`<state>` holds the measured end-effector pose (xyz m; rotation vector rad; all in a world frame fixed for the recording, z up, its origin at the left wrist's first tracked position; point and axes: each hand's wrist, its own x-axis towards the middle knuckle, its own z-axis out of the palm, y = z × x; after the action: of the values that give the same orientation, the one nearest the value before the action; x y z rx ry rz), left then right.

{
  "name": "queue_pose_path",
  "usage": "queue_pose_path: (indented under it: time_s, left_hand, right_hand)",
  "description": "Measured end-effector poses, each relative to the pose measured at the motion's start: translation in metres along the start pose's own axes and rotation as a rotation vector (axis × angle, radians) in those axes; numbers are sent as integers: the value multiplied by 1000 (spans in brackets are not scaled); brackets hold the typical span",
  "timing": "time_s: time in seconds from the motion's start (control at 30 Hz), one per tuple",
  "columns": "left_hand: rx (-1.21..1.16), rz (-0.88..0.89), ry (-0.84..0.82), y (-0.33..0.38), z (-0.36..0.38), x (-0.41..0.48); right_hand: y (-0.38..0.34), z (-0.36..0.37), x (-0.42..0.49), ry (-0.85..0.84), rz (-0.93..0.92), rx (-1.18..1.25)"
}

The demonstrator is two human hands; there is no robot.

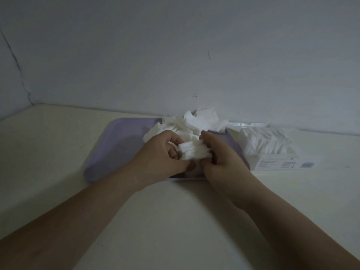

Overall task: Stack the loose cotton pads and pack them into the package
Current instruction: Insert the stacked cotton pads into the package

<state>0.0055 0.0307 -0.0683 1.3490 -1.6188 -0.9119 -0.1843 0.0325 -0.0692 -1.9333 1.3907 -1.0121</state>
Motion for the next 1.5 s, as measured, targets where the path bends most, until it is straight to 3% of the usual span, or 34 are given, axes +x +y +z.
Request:
queue_pose_path:
  time_s: [0.17,0.33,0.4,0.47,0.57,0.67,0.8,0.87,1.13,1.33,1.5]
  left_hand:
    - [-4,34,-65,-4,7,0]
    - [-33,49,-85,-2,1,0]
    - [-41,63,-15,1,-1,3]
    - [-43,67,166,-1,-6,10]
    - [228,63,413,-15,-23,20]
    - [422,52,370,-32,-32,22]
    - [564,283,407,-27,-23,19]
    - [522,359,357,-21,-15,16]
    - [523,404,53,-24,1,5]
    - [465,378,61,-24,2,5]
    - [414,257,153,-26,0,11]
  right_hand:
    - [1,2,1,-84,38,6]
    - [-4,-4,-1,-29,-6,8]
    - [0,-7,1,-12,-10,-4]
    - [2,-8,3,22,2,-44]
    - [6,-8,5,80,44,-59]
    - [7,-11,8,196,65,17]
    - [9,-16,10,377,107,157]
    - [10,-18,10,412,126,237]
    - [9,-15,11,178,152,236]
    - [2,-15,6,17,86,0]
    - [-4,-17,4,73,63,149]
